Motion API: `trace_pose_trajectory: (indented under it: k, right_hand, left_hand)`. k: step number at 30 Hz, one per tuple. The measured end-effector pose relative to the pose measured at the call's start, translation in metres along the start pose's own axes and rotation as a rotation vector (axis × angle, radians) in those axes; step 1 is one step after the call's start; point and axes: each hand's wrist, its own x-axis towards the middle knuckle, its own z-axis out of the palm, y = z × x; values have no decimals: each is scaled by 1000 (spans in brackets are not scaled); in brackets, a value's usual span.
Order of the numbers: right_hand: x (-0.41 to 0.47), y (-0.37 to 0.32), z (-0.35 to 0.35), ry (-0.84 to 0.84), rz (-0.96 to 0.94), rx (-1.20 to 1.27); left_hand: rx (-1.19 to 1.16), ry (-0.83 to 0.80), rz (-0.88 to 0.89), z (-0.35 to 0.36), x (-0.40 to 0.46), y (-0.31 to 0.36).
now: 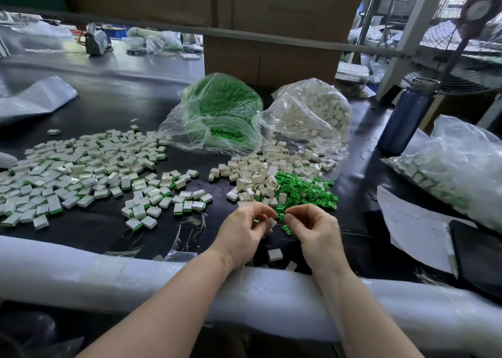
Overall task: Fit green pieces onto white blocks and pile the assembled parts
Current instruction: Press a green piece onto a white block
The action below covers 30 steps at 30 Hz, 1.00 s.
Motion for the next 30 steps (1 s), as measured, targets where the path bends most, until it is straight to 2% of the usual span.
trace_pose_trajectory:
  k: [3,12,21,30]
  right_hand:
    - [-1,-2,-1,-34,25,46]
    - [-2,-1,-1,-44,50,-59]
    - [-4,-2,2,-81,31,-62]
    - [-4,-6,0,-129,64,-73]
  left_hand:
    - [-67,-19,-9,-1,0,0]
    - [-156,-2,-37,-6,-1,2]
    - [-159,5,-54,-6,-1,2]
    - [-153,-56,-48,-5,-2,2]
